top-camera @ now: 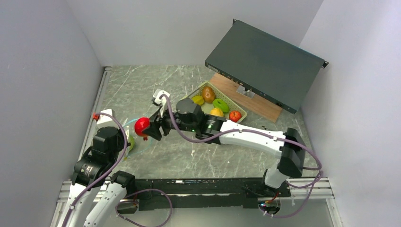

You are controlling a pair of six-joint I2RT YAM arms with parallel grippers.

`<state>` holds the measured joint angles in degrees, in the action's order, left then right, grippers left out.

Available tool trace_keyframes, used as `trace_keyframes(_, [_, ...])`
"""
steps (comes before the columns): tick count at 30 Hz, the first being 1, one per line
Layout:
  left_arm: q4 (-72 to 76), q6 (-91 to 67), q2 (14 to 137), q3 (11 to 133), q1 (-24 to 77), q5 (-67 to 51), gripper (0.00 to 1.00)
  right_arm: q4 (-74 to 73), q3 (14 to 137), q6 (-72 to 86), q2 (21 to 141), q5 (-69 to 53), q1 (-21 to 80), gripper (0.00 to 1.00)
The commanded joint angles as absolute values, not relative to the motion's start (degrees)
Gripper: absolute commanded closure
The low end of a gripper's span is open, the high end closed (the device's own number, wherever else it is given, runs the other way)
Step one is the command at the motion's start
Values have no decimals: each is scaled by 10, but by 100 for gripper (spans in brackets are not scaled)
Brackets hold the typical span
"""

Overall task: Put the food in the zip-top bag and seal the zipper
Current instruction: Place the fake fruit in the zipper food storage bag.

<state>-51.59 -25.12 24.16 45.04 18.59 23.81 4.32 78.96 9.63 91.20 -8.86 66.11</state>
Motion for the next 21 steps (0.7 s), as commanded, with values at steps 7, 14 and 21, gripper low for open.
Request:
trace_keyframes(7, [-497,-244,230,468,187,238,100,81,849,97,1007,-54,684,92])
trace_keyframes(14, [-497,-244,230,468,187,236,100,14,921,121,1062,44,686,27])
trace_keyframes(21, [-496,-243,232,467,187,234,100,-4,912,109,1047,64,686,12])
